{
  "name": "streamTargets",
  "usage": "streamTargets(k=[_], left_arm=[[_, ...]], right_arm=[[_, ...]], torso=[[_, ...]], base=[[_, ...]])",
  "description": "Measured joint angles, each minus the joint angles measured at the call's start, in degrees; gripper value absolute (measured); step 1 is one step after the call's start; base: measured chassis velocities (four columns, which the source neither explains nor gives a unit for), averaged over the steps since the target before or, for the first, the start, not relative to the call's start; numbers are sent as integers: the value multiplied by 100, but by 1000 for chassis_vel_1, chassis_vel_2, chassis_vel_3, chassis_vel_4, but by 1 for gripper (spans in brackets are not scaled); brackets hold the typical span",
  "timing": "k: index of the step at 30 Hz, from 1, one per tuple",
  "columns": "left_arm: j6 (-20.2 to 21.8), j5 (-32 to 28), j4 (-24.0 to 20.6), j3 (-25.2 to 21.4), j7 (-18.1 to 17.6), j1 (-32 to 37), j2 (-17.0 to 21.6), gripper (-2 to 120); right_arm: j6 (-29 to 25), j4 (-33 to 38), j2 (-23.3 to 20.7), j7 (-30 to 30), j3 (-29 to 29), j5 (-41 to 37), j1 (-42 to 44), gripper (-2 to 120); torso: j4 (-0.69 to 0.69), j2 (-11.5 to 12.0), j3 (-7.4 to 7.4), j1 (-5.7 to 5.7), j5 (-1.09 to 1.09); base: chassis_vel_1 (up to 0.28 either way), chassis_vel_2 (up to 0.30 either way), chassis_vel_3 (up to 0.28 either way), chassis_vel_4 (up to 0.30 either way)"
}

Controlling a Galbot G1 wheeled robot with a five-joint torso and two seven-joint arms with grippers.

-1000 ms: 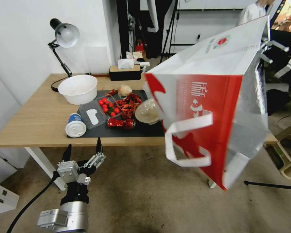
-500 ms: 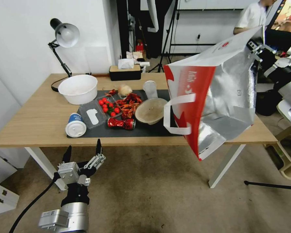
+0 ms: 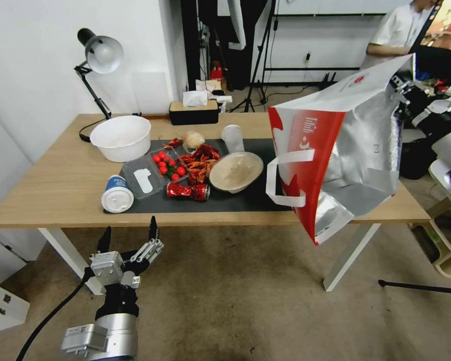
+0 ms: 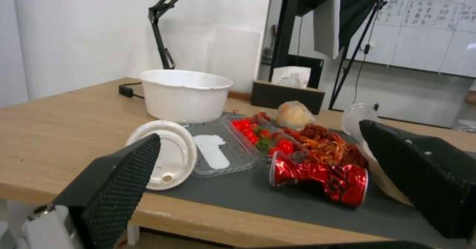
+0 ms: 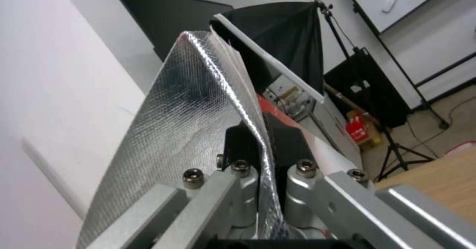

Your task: Pick up the food delivery bag from the floor and place it on the table.

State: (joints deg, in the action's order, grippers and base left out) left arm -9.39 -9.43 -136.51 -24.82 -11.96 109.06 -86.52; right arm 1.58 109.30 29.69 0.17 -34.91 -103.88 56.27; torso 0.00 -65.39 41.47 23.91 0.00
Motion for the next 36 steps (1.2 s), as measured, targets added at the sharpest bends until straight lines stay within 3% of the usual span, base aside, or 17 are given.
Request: streamTargets(k=[22, 36], left_arm=[[12, 36, 75, 16, 14, -50, 18, 100], [-25, 60, 74, 9, 27, -40, 29, 100]], right_arm=[[3, -258, 16, 12, -60, 33, 65, 0], [-78, -326, 33, 360, -110, 314, 84, 0]], torso=[[0, 1, -1, 0, 0], [0, 1, -1, -1, 0]], base=[[0, 0, 0, 0], [0, 0, 0, 0]])
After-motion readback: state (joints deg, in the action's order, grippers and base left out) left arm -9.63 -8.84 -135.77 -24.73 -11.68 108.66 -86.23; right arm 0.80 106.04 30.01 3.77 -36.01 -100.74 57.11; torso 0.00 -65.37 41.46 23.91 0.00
